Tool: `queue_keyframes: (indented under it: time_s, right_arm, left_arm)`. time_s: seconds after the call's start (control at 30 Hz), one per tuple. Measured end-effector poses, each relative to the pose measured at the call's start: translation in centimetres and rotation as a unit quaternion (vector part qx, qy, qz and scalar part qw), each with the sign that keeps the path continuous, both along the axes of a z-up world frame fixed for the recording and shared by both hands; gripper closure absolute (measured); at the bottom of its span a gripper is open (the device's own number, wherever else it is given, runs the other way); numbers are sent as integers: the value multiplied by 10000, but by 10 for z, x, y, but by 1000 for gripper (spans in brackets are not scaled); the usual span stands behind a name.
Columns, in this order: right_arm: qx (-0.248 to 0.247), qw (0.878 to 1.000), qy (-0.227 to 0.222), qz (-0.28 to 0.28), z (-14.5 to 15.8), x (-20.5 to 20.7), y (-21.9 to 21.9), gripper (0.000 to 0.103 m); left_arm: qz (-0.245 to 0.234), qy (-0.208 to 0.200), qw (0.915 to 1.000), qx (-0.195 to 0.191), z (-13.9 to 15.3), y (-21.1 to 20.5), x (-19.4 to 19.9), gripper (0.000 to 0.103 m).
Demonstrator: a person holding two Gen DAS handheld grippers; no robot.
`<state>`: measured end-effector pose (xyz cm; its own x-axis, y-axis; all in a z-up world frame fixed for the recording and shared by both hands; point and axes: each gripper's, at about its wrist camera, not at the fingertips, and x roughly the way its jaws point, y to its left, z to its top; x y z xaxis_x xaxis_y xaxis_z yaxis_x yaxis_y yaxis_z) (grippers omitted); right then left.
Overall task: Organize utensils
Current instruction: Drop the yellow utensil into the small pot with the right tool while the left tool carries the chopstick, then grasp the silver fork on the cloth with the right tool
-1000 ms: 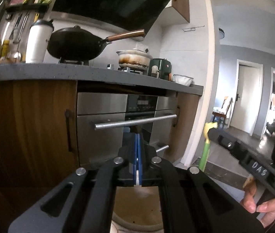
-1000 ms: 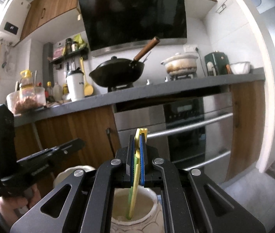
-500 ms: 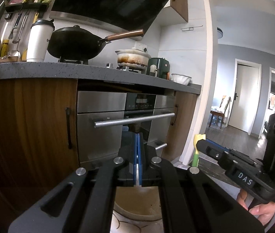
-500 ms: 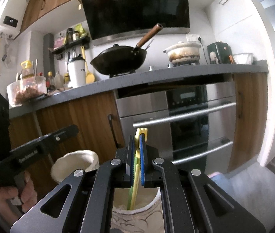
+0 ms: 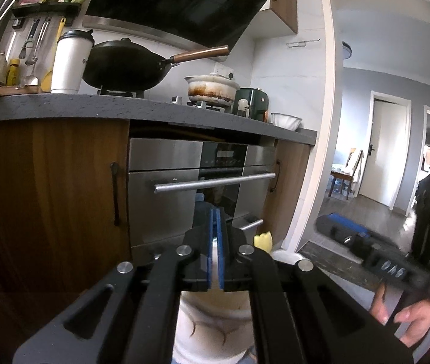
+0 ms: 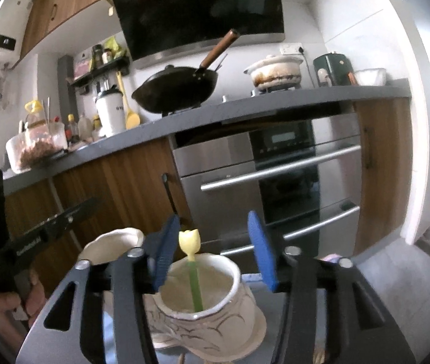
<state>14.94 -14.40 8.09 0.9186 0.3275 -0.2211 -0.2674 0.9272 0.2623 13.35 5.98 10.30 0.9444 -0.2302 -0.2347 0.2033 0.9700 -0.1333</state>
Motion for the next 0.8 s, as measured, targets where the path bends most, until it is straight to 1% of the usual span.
queue_keyframes:
  time_s: [0.03, 0.07, 0.1, 0.13, 0.2, 0.23, 0.3, 0.37, 0.4, 0.47, 0.6, 0.8]
  right_arm:
    - [11, 10000, -11, -25, 1, -4, -3, 36]
    - [7, 10000, -30, -55, 3, -10, -6, 35]
    - [-5, 10000, -49, -83, 4, -16, -10, 30]
    - [-19, 9999, -66, -108, 5, -20, -12, 23]
    - [-73, 9998, -117, -166, 6, -34, -19, 18]
    - [-103, 9997, -121, -175, 6, -40, -22, 12]
    - [-174, 9996, -113, -183, 6, -53, -28, 8]
    - [-251, 9994, -106, -222, 4, -63, -33, 6]
    - [-327, 9991, -101, -264, 2, -71, -36, 5]
    - [-448, 9985, -76, -315, -1, -81, -40, 5]
    - [-667, 9967, 100, -442, -12, -96, -46, 5]
    - [-957, 9926, 481, -574, -35, -107, -55, 5]
  left_arm:
    - [46, 12, 10000, 27, 0, 0, -3, 84]
    - [121, 4, 9999, 44, 0, 2, -9, 63]
    - [171, -23, 9998, 42, 0, 3, -14, 43]
    - [215, -93, 9997, 31, 0, 5, -24, 39]
    - [236, -116, 9996, 58, 0, 6, -35, 31]
    - [284, -106, 9995, 89, 0, 7, -43, 27]
    - [347, -125, 9992, 131, -1, 7, -59, 13]
    - [376, -146, 9990, 176, -2, 7, -72, 7]
    - [399, -155, 9989, 207, -3, 6, -78, 6]
    - [429, -149, 9985, 291, -7, 4, -92, 6]
    - [418, 25, 9983, 411, -21, -5, -113, 6]
    - [266, 377, 9982, 387, -50, -20, -132, 6]
